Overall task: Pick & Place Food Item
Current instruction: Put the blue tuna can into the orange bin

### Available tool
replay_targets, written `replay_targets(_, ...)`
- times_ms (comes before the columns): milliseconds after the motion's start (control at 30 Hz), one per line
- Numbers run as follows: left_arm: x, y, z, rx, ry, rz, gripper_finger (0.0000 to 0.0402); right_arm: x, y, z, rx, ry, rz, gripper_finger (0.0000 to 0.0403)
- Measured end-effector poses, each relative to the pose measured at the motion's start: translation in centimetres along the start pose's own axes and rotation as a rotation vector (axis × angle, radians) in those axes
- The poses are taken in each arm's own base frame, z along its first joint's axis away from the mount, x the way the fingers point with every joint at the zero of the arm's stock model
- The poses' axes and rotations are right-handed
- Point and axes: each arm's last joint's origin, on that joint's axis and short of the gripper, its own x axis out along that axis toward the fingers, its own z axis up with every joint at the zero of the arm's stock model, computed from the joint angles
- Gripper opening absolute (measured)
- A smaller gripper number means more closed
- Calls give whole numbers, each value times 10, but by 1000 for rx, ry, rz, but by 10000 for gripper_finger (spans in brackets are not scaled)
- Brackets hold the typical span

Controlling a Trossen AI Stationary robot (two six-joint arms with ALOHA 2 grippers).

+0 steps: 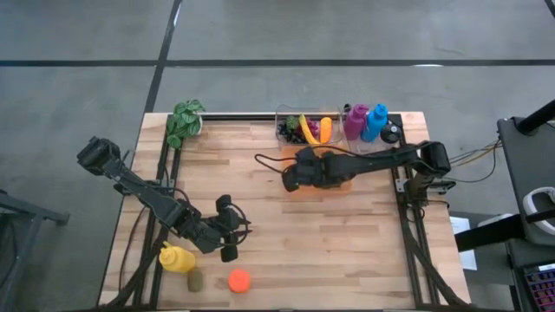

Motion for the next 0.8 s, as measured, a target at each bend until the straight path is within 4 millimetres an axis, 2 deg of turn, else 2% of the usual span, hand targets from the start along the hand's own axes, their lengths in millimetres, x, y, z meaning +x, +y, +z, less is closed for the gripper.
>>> replay_targets(400,0,0,0,0,1,1,118,40,-16,-17,70,59,68,137)
replay_targets(800,0,0,0,0,0,1,118,51,-21,-25,94,67,89,141)
